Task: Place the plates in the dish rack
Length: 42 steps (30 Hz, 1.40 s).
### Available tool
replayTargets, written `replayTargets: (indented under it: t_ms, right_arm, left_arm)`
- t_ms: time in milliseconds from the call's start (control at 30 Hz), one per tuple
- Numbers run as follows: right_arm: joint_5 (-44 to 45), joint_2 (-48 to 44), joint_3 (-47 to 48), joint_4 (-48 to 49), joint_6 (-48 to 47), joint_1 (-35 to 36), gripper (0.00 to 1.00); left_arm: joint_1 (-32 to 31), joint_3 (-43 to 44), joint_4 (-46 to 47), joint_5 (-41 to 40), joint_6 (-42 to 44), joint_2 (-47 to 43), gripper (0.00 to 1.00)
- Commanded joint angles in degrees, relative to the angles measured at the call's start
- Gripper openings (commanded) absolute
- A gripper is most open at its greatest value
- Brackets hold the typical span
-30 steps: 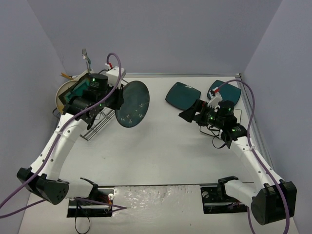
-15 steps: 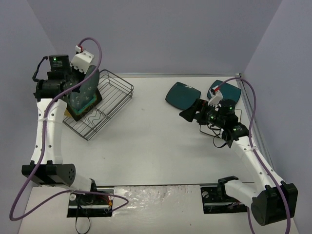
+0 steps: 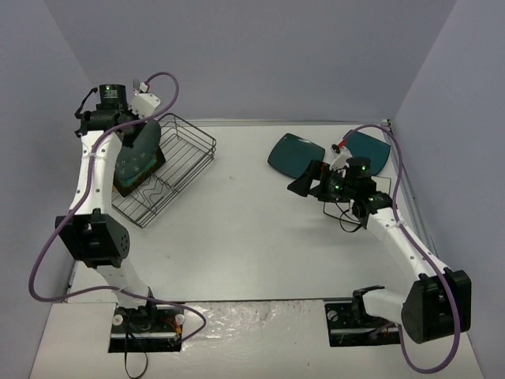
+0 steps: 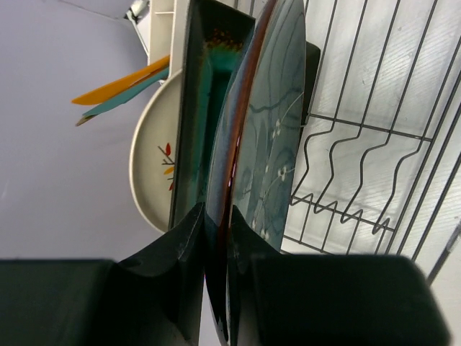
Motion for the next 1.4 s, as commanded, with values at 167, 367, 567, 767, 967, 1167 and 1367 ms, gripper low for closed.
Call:
replayTargets:
  t_ms: [167, 367, 567, 767, 967, 1167, 1367]
  right_arm:
    - [-2.08, 2.64, 1.88, 5.54, 0.21, -0.6, 0.99]
    - [-1.75, 3.25, 1.95, 5.81, 0.67, -0.68, 0.99]
    - [-1.2, 3.28, 1.71, 5.98, 1.14, -0.76, 0.99]
    - [-0.1, 2.24, 1.06, 5.9, 1.54, -1.13, 0.99]
    - [1.8, 0.03, -0.07, 5.8, 2.76, -2.54, 0.99]
    - [4.42, -2.06, -0.04, 3.8, 2.93, -4.84, 0.99]
    - [21.74, -3.59, 1.78, -3.62, 2.91, -10.38, 0.99]
  left_arm:
    - [1.05, 0.94, 10.82, -2.14, 5.87, -1.08, 0.0]
    - [1.1, -1.65, 9.61, -2.14, 7.21, -1.72, 0.0]
    - [1.1, -9.71, 12.77, -2.62, 5.66, -4.46, 0.0]
    - [2.05, -12.96, 15.57, -3.18, 3.55, -5.4, 0.16]
    - [2.72, -13.99, 17.27, -2.67, 1.34, -6.47, 0.42]
    - [2.63, -14.25, 17.95, -1.02, -2.03, -8.96, 0.6]
    - [1.59, -12.21, 18.92, 1.87, -18.82, -13.45, 0.8]
